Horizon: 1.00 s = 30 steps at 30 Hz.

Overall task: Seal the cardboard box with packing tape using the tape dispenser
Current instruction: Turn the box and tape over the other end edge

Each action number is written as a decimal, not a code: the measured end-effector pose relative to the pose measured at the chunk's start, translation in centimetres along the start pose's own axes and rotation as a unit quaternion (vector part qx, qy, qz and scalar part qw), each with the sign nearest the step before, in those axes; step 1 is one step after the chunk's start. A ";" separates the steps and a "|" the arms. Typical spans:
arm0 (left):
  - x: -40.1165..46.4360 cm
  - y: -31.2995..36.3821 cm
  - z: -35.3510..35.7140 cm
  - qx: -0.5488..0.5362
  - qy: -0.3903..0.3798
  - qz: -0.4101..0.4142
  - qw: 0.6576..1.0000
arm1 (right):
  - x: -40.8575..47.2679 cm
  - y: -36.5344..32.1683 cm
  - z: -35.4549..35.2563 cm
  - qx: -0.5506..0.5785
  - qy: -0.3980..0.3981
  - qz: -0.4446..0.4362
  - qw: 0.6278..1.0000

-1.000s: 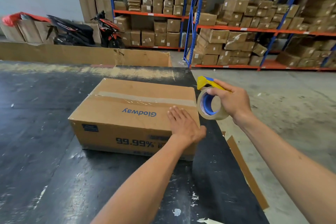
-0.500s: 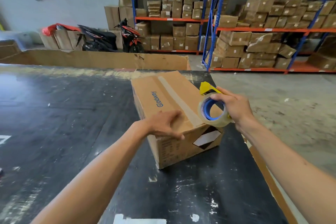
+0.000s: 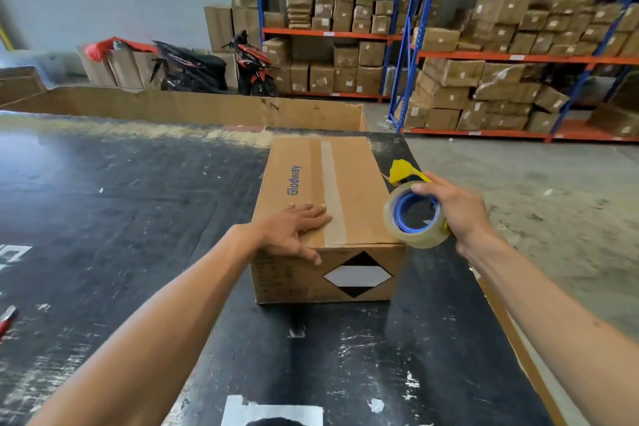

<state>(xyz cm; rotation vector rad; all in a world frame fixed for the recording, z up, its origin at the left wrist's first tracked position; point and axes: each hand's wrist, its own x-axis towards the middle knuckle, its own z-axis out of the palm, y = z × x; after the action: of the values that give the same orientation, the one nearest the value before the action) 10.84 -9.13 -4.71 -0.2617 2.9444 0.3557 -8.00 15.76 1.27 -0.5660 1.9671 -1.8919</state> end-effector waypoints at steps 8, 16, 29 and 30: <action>1.1 3.2 3.3 0.086 0.065 -0.056 0.993 | -1.6 0.6 2.1 -0.022 -0.041 -0.009 0.999; 0.7 2.8 2.8 0.062 0.078 -0.032 0.994 | -3.1 1.3 2.2 -0.060 -0.091 -0.027 0.994; -4.4 7.3 -4.6 -0.827 0.106 -0.052 0.550 | -7.3 -3.3 0.3 -0.264 -0.046 -0.537 0.800; -5.0 7.4 -5.1 -0.839 0.097 -0.042 0.534 | -7.3 -3.4 0.4 -0.273 -0.046 -0.568 0.775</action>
<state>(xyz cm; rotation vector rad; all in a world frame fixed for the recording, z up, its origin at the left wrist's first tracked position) 13.52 -2.52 2.68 -0.5746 1.4676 2.9937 -1.39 19.05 4.48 -2.3959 2.2885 -1.5995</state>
